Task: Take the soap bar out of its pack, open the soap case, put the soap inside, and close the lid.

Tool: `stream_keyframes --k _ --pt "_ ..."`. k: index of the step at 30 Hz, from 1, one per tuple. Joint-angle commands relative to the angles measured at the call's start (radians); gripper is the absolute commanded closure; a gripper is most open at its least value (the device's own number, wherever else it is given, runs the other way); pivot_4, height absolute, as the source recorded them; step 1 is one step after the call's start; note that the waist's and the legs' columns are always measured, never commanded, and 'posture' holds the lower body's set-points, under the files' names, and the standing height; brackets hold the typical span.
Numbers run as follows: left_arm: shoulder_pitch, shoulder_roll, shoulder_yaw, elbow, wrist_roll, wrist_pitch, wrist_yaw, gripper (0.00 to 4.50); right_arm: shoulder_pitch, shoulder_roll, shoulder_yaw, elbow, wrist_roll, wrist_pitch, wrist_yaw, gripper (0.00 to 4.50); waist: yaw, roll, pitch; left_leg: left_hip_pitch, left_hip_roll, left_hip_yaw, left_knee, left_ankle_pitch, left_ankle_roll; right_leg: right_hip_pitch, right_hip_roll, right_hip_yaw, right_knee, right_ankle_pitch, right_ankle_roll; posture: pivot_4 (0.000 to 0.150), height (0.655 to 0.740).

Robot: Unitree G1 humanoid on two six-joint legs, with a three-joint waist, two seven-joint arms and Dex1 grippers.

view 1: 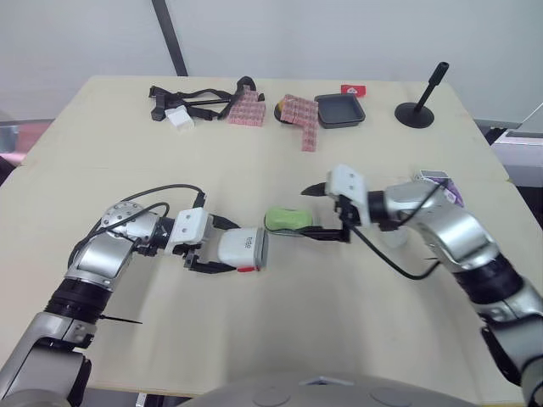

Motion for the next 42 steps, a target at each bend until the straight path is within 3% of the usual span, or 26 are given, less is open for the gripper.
stream_keyframes --k 1,19,36,42 --pt "-0.006 0.012 -0.004 -0.013 0.001 -0.021 -0.013 1.07 -0.05 0.027 0.035 0.054 -0.057 -0.022 0.016 0.0 0.002 0.0 0.0 0.0 0.0 0.0 0.0 0.0 0.0 0.0 0.0 0.0 0.0 0.0 0.0 0.15 0.74" --pt "-0.003 0.01 -0.02 -0.011 0.002 -0.044 -0.016 1.07 -0.095 0.131 0.113 0.266 -0.245 -0.122 0.041 0.0 0.004 0.0 0.0 0.0 0.001 0.0 0.002 0.0 0.0 -0.001 0.0 -0.001 0.001 0.0 0.0 0.15 0.74" --pt "0.002 0.002 -0.021 -0.023 0.004 -0.042 -0.009 1.07 -0.067 0.143 0.116 0.308 -0.295 -0.173 0.064 0.0 0.003 0.0 0.0 0.0 0.001 0.001 0.002 0.0 0.0 -0.001 0.0 -0.001 0.002 0.0 0.0 0.15 0.74" --pt "0.004 0.002 -0.022 -0.021 0.008 -0.045 -0.002 1.07 -0.059 0.144 0.119 0.3 -0.31 -0.189 0.064 1.7 0.002 -0.001 0.0 0.0 0.001 0.001 0.003 0.0 0.0 -0.001 0.0 -0.001 0.003 0.0 0.0 0.15 0.74"
